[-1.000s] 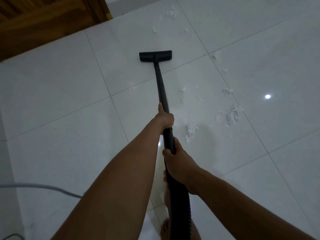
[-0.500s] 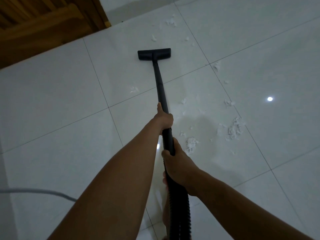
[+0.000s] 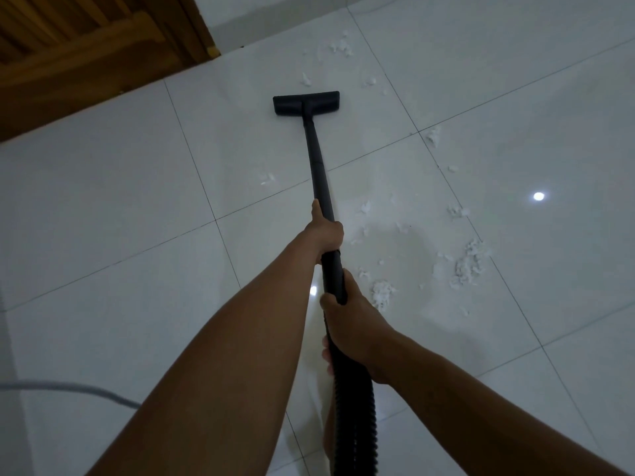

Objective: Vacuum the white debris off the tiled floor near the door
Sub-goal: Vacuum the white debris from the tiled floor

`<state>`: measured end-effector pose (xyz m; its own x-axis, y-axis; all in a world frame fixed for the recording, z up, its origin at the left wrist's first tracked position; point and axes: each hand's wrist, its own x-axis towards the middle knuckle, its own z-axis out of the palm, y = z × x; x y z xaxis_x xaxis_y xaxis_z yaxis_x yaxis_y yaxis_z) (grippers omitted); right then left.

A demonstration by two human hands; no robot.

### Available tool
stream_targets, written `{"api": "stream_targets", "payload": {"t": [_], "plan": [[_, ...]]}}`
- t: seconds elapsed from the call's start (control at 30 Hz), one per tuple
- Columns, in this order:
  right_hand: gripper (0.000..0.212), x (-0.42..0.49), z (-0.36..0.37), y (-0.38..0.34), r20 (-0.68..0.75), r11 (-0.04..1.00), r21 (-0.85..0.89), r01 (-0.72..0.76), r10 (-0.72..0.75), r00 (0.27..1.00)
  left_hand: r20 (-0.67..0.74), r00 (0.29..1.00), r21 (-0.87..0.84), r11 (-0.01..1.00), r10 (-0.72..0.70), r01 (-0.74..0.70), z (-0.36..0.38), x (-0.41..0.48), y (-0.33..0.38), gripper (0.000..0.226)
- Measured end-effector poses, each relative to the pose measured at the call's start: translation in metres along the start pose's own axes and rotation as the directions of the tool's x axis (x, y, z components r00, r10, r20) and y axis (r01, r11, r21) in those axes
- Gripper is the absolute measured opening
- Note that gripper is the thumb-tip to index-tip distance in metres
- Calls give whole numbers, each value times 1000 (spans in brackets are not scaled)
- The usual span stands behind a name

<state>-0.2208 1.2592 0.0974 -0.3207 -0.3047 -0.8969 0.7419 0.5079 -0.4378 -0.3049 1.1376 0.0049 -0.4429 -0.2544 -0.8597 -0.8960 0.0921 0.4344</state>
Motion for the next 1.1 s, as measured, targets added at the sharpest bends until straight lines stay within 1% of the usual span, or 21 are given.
{"api": "stream_targets", "payload": {"t": [0.27, 0.5, 0.63, 0.73, 0.83, 0.93, 1.1], "plan": [[46, -17, -2, -28, 21, 1000, 19, -9, 9, 1000, 16, 1000, -4, 1000, -26, 26, -11, -11, 21, 80], [58, -43, 5, -53, 19, 999, -14, 29, -28, 999, 32, 998, -11, 999, -46, 47, -29, -33, 37, 79], [60, -37, 8, -63, -5, 997, -74, 37, -38, 999, 27, 999, 6, 999, -46, 46, -35, -21, 39, 77], [58, -22, 7, -75, -25, 997, -78, 30, -32, 999, 29, 999, -2, 999, -34, 34, -42, -2, 47, 77], [58, -5, 5, -94, -25, 998, -60, 36, -37, 999, 33, 999, -37, 999, -12, 13, -52, 17, 62, 77], [57, 10, 5, -118, -60, 994, -97, 51, -57, 997, 41, 999, -44, 999, -3, 5, -65, 31, 80, 77], [61, 28, 7, -159, -65, 994, -105, 30, -37, 997, 53, 999, -44, 999, -13, 15, -91, 50, 113, 78]]}}
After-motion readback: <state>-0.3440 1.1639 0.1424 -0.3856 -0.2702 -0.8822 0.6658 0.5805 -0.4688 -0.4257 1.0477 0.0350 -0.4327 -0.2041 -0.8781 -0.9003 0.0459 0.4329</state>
